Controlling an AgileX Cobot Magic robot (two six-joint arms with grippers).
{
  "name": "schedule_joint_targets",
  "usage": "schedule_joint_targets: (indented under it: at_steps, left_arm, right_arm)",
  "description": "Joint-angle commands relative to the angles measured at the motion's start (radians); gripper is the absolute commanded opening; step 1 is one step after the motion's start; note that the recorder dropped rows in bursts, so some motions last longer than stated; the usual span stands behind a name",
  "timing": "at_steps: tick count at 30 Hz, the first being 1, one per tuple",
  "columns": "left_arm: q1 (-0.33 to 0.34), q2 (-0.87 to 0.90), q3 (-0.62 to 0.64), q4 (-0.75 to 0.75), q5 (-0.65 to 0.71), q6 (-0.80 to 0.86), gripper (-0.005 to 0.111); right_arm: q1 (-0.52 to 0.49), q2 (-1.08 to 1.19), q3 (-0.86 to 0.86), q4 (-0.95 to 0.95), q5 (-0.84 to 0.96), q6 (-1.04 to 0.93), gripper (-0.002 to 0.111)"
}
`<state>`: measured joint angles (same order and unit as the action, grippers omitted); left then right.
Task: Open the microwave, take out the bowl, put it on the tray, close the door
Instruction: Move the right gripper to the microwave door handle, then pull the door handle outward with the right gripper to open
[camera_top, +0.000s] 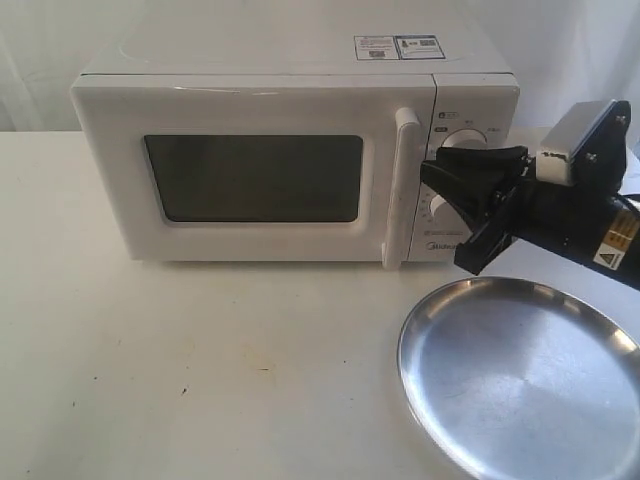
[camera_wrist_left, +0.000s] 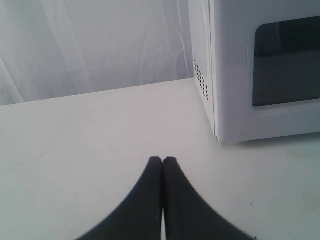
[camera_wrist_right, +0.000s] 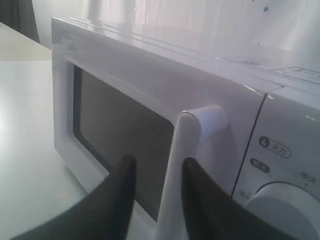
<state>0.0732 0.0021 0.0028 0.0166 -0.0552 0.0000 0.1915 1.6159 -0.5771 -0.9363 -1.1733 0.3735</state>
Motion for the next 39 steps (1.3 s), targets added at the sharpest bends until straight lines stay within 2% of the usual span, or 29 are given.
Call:
schedule_joint_targets:
  at_steps: [1, 14, 20, 26, 30, 32, 33, 34, 39]
  left_arm:
    - [-0.004, -0.002, -0.003, -0.008, -0.004, 0.000, 0.000]
    - [-0.004, -0.002, -0.003, -0.008, -0.004, 0.000, 0.000]
    - [-0.004, -0.002, -0.003, -0.008, -0.004, 0.000, 0.000]
    - [-0.004, -0.002, -0.003, -0.008, -0.004, 0.000, 0.000]
    - [-0.004, -0.002, -0.003, -0.008, -0.004, 0.000, 0.000]
    - [-0.004, -0.002, -0.003, -0.008, -0.004, 0.000, 0.000]
    - [-0.004, -0.002, -0.003, -0.008, -0.004, 0.000, 0.000]
    - [-0.004, -0.002, -0.003, -0.008, -0.004, 0.000, 0.000]
    - [-0.004, -0.002, -0.003, -0.008, -0.004, 0.000, 0.000]
  right_arm:
    - [-0.004, 0.048, -0.044, 0.004, 0.007, -0.012, 0.054]
    - [-0.004, 0.133, -0.090, -0.022, 0.022, 0.001, 0.054]
    - [0.002, 0.134, -0.127, -0.086, 0.050, 0.062, 0.047]
    - [0.057, 0.207, -0.195, -0.088, 0.158, 0.076, 0.047]
    - [0.068, 0.263, -0.245, -0.086, 0.157, 0.078, 0.046]
    - [0.068, 0.277, -0.260, -0.082, 0.157, 0.078, 0.030]
    - [0.068, 0.279, -0.264, -0.082, 0.159, 0.073, 0.009]
    - [0.068, 0.279, -0.269, -0.082, 0.161, 0.071, 0.001]
    - [0.068, 0.279, -0.269, -0.129, 0.145, 0.074, 0.000]
